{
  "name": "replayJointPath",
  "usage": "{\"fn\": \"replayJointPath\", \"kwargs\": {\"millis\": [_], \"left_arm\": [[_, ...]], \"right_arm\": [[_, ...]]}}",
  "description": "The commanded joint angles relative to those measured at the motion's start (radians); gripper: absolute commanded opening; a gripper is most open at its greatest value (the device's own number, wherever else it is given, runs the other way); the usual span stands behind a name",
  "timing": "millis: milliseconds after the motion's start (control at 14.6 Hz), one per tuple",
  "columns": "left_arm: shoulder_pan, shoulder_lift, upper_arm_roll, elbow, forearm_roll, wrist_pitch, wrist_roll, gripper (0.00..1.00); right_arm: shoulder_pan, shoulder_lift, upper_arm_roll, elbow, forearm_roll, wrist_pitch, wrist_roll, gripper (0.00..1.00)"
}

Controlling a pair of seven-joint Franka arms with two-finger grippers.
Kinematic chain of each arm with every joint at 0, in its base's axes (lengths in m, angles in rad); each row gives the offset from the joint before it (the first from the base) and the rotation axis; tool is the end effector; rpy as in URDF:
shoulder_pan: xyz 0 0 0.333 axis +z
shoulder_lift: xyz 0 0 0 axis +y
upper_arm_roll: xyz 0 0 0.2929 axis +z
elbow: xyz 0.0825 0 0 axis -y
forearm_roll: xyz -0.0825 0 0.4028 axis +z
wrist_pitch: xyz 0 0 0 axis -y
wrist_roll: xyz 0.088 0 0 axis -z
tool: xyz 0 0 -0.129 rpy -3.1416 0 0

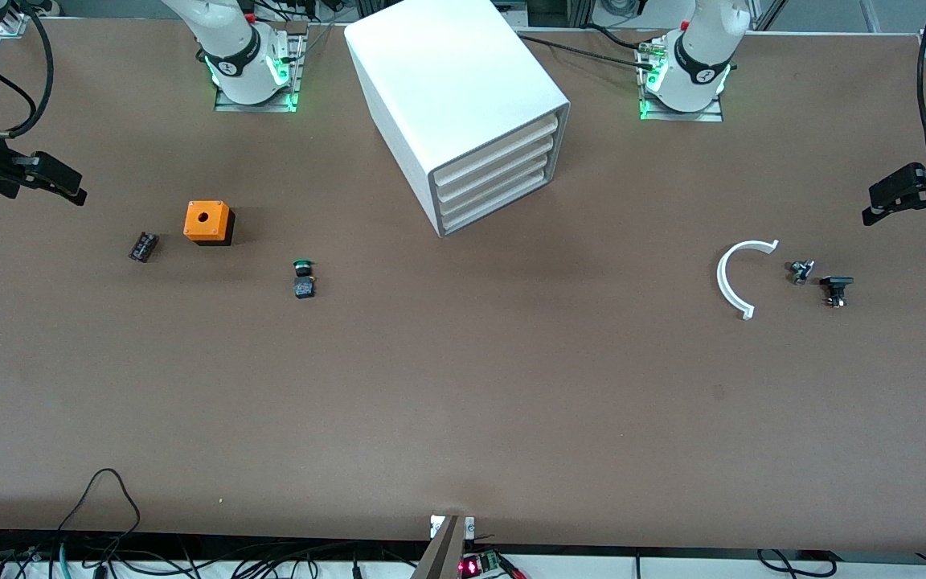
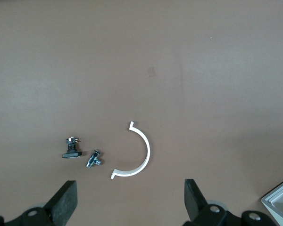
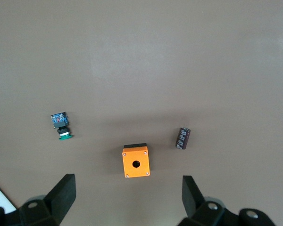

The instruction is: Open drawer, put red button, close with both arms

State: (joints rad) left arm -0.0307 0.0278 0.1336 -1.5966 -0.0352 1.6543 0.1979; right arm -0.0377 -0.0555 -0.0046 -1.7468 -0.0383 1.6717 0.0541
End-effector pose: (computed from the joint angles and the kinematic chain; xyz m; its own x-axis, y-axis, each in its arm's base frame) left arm 0.5864 0.0554 0.5582 0.9951 -0.0921 0.0357 -0.0930 -0.9954 0.0249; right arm 0.5607 -0.0284 0.5329 0.9956 -0.0924 -0.0176 -0.0916 -0.9950 0.0388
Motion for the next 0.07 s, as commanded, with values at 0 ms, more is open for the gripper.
{"fn": "replayJointPath", "kwargs": {"millis": [0], "left_arm": [[0.000, 0.000, -0.006, 0.018, 0.014, -0.022, -0.017, 1.00]], "right_arm": [[-0.007, -0.007, -0.003, -0.013, 0.015, 0.011, -0.011, 1.00]]}}
